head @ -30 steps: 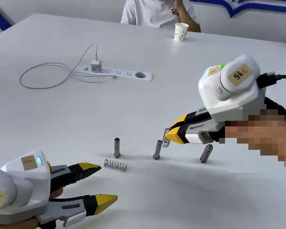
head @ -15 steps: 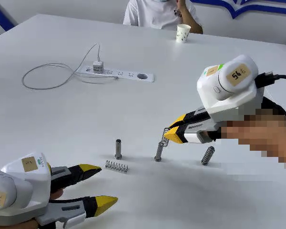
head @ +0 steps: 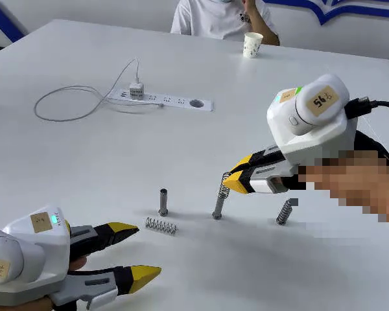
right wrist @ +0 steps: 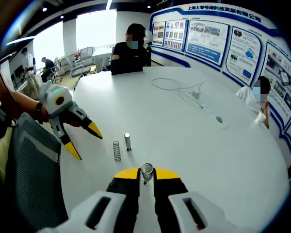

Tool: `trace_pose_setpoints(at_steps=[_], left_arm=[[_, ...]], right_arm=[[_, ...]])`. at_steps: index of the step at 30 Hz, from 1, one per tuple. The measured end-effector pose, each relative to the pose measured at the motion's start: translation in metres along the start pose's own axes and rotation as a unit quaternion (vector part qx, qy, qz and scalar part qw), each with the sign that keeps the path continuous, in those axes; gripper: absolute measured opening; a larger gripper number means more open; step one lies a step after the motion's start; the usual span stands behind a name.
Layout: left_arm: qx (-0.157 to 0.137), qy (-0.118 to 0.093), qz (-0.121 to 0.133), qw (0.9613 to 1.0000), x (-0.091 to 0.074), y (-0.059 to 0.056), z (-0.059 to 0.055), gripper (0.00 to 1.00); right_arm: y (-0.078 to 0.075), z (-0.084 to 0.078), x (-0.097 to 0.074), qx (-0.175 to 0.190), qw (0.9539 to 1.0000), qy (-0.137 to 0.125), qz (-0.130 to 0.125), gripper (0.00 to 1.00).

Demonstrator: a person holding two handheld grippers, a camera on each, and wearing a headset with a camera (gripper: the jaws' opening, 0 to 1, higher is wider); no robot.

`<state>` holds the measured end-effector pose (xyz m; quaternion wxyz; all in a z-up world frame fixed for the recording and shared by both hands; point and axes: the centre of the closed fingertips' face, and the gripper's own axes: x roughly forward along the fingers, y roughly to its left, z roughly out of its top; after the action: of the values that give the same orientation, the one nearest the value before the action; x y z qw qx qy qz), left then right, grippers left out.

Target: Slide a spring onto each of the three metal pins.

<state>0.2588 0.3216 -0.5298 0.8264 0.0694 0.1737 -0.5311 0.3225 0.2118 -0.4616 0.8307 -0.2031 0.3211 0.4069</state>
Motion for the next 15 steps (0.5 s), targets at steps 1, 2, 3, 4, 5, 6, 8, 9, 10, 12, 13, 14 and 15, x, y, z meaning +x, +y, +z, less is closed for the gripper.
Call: trace_pose_setpoints(at_steps=[1, 2, 3, 4, 5, 6, 8, 9, 10, 12, 13, 14, 15], left_arm=[[0.0, 0.0, 0.0, 1.0, -0.0001, 0.0004, -0.0004, 0.47], [0.0, 0.0, 0.0, 1.0, -0.0001, 0.0006, -0.0006, 0.47], [0.0, 0.001, 0.001, 1.0, -0.0001, 0.0009, -0.0008, 0.47], [-0.001, 0.001, 0.001, 1.0, -0.0002, 0.001, -0.001, 0.47], [-0.001, 0.001, 0.001, 1.0, -0.0002, 0.001, -0.001, 0.47], [-0.001, 0.001, 0.001, 1.0, -0.0003, 0.0011, -0.0011, 0.47], [-0.002, 0.002, 0.002, 1.0, -0.0004, 0.0014, -0.0015, 0.47], [-0.002, 0.002, 0.002, 1.0, -0.0004, 0.0016, -0.0016, 0.47], [-0.002, 0.002, 0.002, 1.0, -0.0003, 0.0017, -0.0018, 0.47], [-0.002, 0.002, 0.002, 1.0, 0.0, 0.002, -0.0021, 0.47], [-0.003, 0.002, 0.002, 1.0, 0.0001, 0.0019, -0.002, 0.47], [-0.003, 0.002, 0.002, 1.0, 0.0001, 0.0019, -0.0022, 0.47], [-0.003, 0.002, 0.002, 1.0, 0.0002, 0.002, -0.0025, 0.47]], right_arm=[[-0.0001, 0.0, 0.0005, 0.001, 1.0, 0.0, 0.0, 0.12], [-0.0003, -0.0001, 0.0009, 0.001, 1.0, 0.0, 0.001, 0.12], [-0.0005, -0.0005, 0.0015, 0.002, 1.0, 0.0, 0.001, 0.12], [-0.0005, -0.0008, 0.0018, 0.001, 1.0, 0.001, 0.001, 0.12], [-0.0004, -0.001, 0.0021, 0.002, 1.0, 0.001, 0.001, 0.12], [0.0001, -0.001, 0.0025, 0.002, 1.0, 0.001, 0.002, 0.12], [0.0003, -0.0013, 0.0032, 0.002, 1.0, 0.001, 0.003, 0.12], [0.0003, -0.0013, 0.0035, 0.002, 1.0, 0.001, 0.003, 0.12], [0.0004, -0.0014, 0.0037, 0.002, 1.0, 0.001, 0.004, 0.12], [0.0001, -0.0017, 0.0044, 0.003, 1.0, 0.001, 0.004, 0.12], [0.0, -0.0023, 0.0049, 0.004, 1.0, 0.002, 0.004, 0.12], [0.0001, -0.0027, 0.0053, 0.005, 1.0, 0.002, 0.005, 0.12], [0.0002, -0.0029, 0.0056, 0.006, 1.0, 0.002, 0.005, 0.12]])
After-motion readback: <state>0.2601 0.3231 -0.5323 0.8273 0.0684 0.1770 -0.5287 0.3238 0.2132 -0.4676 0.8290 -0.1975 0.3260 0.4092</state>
